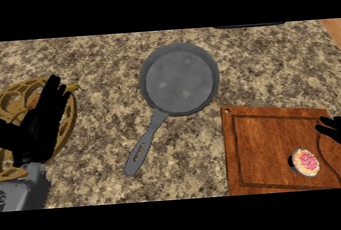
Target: Pick the cupcake from the cutting board and place it in the pan
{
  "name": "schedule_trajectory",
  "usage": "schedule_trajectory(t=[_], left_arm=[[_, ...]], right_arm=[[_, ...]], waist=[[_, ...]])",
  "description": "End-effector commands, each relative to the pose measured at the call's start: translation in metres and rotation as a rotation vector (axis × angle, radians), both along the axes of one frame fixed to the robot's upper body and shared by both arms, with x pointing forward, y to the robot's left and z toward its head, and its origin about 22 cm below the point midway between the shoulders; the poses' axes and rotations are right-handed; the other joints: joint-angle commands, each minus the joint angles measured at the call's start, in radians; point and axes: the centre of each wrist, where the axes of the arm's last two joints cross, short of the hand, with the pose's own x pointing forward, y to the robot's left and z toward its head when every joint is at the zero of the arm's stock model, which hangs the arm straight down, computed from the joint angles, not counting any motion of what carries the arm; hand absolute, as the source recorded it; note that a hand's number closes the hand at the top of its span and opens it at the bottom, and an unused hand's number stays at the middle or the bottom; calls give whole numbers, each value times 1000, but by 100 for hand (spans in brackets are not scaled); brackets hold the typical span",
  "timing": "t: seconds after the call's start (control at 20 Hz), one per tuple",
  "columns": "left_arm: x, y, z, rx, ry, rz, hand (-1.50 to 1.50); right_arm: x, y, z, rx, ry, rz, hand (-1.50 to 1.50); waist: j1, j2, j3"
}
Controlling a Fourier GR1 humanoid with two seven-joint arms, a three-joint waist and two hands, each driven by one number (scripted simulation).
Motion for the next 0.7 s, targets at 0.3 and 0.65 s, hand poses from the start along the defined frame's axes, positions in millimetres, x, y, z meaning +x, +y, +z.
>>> schedule_trajectory(t=[0.3,0.65], left_arm=[[2,-5,-5,-2,9,0,0],[13,-16,5,15,-7,17,0]], right_arm=[[-6,36,-9,3,-27,-1,-150],[12,41,-20,-59,-13,-62,-150]], waist=[[0,0,0],[0,1,0]])
